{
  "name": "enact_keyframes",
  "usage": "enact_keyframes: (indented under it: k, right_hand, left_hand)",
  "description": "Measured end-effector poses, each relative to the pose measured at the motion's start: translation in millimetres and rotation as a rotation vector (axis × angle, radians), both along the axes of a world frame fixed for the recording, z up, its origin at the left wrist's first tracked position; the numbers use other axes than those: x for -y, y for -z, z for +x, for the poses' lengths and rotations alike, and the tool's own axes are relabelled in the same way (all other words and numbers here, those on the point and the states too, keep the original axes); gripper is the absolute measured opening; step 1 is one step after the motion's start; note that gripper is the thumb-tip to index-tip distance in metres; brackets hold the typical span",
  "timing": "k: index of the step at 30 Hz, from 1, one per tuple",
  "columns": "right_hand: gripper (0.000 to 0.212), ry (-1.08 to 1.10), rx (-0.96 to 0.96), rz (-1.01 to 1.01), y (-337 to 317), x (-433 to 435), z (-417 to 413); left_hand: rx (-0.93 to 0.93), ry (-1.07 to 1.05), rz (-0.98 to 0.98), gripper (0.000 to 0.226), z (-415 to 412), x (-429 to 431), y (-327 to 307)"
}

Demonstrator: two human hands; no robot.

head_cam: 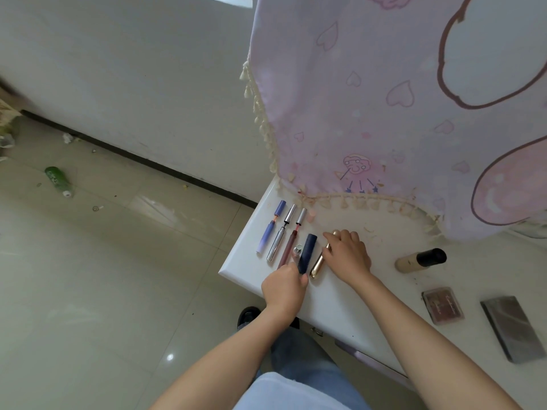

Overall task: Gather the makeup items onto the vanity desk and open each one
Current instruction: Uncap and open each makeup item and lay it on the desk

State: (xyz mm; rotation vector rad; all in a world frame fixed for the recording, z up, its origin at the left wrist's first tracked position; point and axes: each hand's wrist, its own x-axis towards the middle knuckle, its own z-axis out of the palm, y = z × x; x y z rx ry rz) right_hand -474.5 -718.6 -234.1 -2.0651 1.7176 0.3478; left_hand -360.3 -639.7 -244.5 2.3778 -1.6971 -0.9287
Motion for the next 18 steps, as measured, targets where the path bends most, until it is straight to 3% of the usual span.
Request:
enact_keyframes:
  k: [11,15,18]
  right_hand:
    - [0.046,0.009,0.002,0.080,-6,-4,4]
    - [0.046,0.039,0.029,0.112,-9,0,4]
    - [0.038,0.139,0.169,0.129,-10,0,5]
  left_hand:
    - [-0.066,-0.152,0.022,0.019,-7,1,0]
    - [-0.215,-0.346,0.058,0.015,-8,0,-3]
    - [-0.370,-0.454,0.049,0.010,-8,1,-12]
